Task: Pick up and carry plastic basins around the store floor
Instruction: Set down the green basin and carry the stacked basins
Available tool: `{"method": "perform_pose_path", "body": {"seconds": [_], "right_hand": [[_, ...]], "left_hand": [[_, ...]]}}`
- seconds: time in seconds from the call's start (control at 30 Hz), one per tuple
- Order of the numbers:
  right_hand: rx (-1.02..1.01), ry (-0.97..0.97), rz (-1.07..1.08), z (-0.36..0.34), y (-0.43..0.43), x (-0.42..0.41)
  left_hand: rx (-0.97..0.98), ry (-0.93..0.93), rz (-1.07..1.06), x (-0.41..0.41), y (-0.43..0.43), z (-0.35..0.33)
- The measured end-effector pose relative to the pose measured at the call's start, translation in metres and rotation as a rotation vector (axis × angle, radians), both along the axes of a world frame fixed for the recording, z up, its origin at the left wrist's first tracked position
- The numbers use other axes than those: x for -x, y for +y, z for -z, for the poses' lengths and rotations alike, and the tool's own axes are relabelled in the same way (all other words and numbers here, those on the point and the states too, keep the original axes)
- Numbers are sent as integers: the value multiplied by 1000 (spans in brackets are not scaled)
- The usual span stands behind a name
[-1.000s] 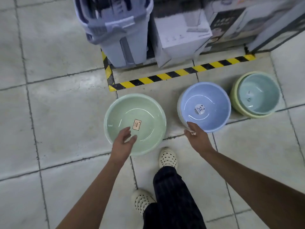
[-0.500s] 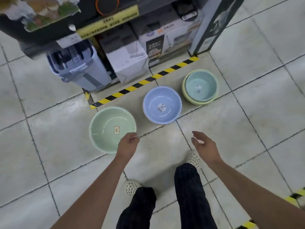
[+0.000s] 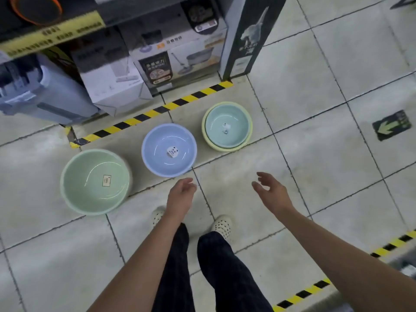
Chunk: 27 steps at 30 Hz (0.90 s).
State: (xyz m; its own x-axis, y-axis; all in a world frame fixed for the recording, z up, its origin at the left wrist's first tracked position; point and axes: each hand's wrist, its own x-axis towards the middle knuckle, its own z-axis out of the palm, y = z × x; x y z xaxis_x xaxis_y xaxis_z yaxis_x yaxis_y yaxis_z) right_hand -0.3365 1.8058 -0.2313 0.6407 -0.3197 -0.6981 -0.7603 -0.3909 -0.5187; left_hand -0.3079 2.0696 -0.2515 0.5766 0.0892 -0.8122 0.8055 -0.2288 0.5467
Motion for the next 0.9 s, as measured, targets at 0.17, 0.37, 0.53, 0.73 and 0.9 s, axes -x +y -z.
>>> {"method": "perform_pose_path", "body": {"seconds": [0.17,0.37,0.53,0.73,0.9], "right_hand": [[16,42,-35,12,-43,-44],[3,86,33,31,-77,-125],[39,107,-24,72,-106,-200],[111,149,-294,168,-149,-268],[208,140,-566,294,-180,-306]], "left_hand": [[-8,9,-29,-49,-43,19],[-58,60,-25,-123,-86,43],[-112,65,-5,-185,-116,88],[-187,82,-109,-229,-140,180],[-262,109,-255,-242,-152,302]]}}
